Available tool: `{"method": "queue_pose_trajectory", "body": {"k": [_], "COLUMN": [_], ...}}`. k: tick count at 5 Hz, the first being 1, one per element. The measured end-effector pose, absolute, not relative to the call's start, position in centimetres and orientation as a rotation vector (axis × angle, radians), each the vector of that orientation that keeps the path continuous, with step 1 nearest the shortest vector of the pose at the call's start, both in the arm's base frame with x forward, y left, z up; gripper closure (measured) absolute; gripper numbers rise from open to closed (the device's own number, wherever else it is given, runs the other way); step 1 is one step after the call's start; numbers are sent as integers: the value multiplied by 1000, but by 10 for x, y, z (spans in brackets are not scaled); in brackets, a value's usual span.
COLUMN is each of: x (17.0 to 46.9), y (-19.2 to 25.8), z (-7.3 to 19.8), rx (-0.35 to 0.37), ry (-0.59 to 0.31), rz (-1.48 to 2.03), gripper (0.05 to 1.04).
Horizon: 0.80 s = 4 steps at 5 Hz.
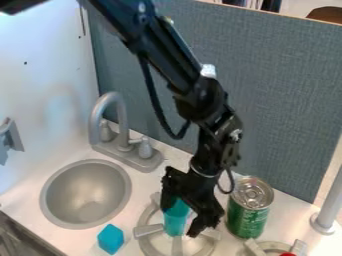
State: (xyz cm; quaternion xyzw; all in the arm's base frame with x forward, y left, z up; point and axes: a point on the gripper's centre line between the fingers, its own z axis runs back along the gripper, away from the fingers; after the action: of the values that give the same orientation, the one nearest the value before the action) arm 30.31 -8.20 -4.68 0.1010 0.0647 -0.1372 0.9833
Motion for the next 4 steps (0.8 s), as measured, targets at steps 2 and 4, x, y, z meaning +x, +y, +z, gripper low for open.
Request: {"method": "queue_pose_trajectory", "body": {"k": [2,4], "x": [310,319], "y": [-85,-91], "z": [-53,-57], "rx": [205,176], "ry": [130,125], "rz": [-267,-281], "gripper": [83,83]}}
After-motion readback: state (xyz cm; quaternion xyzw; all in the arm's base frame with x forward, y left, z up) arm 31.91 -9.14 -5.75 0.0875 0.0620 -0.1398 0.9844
